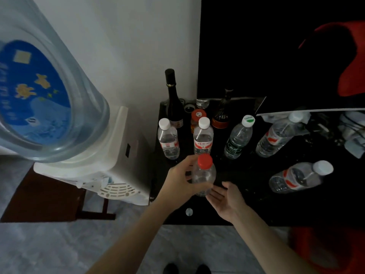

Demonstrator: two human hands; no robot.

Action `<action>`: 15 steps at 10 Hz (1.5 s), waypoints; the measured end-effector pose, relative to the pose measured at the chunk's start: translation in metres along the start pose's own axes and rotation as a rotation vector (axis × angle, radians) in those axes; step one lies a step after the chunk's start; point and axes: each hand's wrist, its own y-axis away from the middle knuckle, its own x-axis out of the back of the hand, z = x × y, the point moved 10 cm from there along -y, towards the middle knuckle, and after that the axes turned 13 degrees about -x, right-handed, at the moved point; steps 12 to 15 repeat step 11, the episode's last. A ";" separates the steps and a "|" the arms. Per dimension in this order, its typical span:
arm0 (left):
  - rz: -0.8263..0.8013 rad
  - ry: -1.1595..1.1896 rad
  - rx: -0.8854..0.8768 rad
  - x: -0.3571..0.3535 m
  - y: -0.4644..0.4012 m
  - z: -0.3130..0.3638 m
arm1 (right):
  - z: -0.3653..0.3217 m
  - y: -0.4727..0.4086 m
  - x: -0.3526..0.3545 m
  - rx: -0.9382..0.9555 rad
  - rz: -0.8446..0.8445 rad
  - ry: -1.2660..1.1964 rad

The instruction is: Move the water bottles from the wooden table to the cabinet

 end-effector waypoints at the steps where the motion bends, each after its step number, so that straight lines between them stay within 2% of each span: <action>1: 0.001 -0.011 0.000 -0.008 0.004 -0.014 | 0.004 -0.009 0.006 0.010 0.031 0.003; 4: 0.005 -0.040 -0.022 -0.022 0.009 -0.029 | -0.002 -0.014 0.007 0.067 0.054 -0.004; 7: 0.049 -0.036 -0.036 -0.026 0.011 -0.038 | 0.000 -0.021 0.004 0.092 -0.005 -0.036; 9: -0.024 -0.032 0.000 -0.030 0.017 -0.041 | 0.000 -0.009 0.000 0.113 -0.018 0.010; 11: -0.141 -0.196 -0.009 -0.013 0.015 -0.013 | -0.003 0.030 -0.005 0.173 -0.011 0.075; 15: -0.141 -0.196 -0.009 -0.013 0.015 -0.013 | -0.003 0.030 -0.005 0.173 -0.011 0.075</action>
